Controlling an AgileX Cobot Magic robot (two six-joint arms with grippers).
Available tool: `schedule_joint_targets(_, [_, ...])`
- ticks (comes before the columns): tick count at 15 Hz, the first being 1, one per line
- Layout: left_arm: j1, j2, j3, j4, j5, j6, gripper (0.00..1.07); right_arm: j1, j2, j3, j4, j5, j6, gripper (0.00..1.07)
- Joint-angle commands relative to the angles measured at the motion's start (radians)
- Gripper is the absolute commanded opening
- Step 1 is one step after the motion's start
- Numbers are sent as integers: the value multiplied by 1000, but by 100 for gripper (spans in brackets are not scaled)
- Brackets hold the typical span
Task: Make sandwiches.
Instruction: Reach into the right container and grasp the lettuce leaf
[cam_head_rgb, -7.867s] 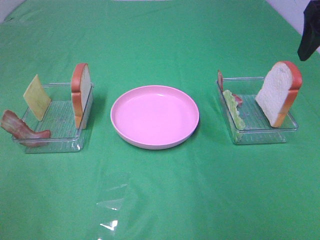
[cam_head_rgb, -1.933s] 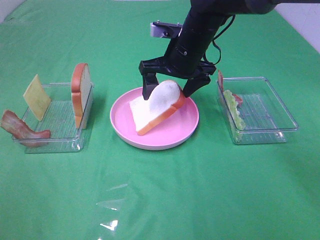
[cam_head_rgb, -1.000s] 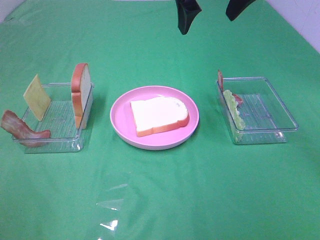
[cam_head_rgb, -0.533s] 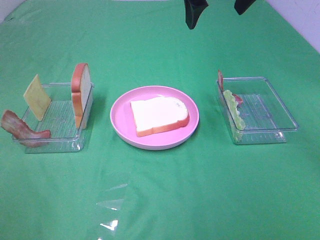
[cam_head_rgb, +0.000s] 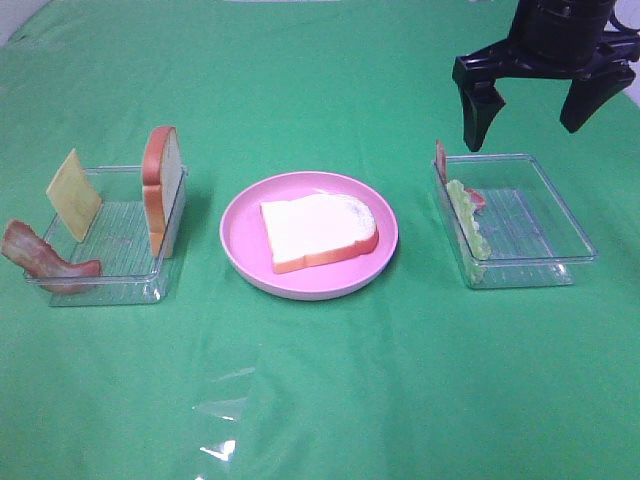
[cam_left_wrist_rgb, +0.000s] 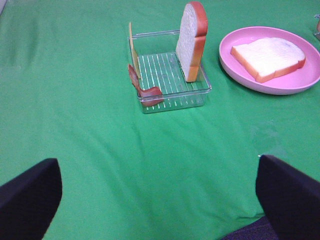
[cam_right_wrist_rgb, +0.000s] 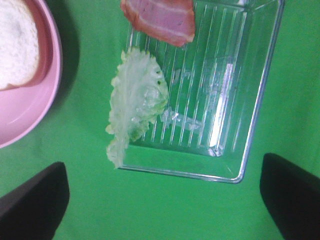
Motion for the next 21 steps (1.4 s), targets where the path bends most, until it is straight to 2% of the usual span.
schedule_joint_targets(1, [3,1,1,0,0,-5,100,1,-9,25,25,18,10,98])
schedule_joint_targets(5, [3,1,1,0,0,-5,100,1,3,25,48,-25,12,98])
schedule_joint_targets(16, [3,1,1,0,0,-5,100,1,235,25,79,-142,31,97])
schedule_joint_targets(17, [3,1,1,0,0,-5,100,1,243,25,79,-146,31,91])
schedule_joint_targets(18, [3,1,1,0,0,-5,100,1,243,25,79,-146,31,91])
schedule_joint_targets(21, [3,1,1,0,0,-5,100,1,243,25,79,-148,31,76])
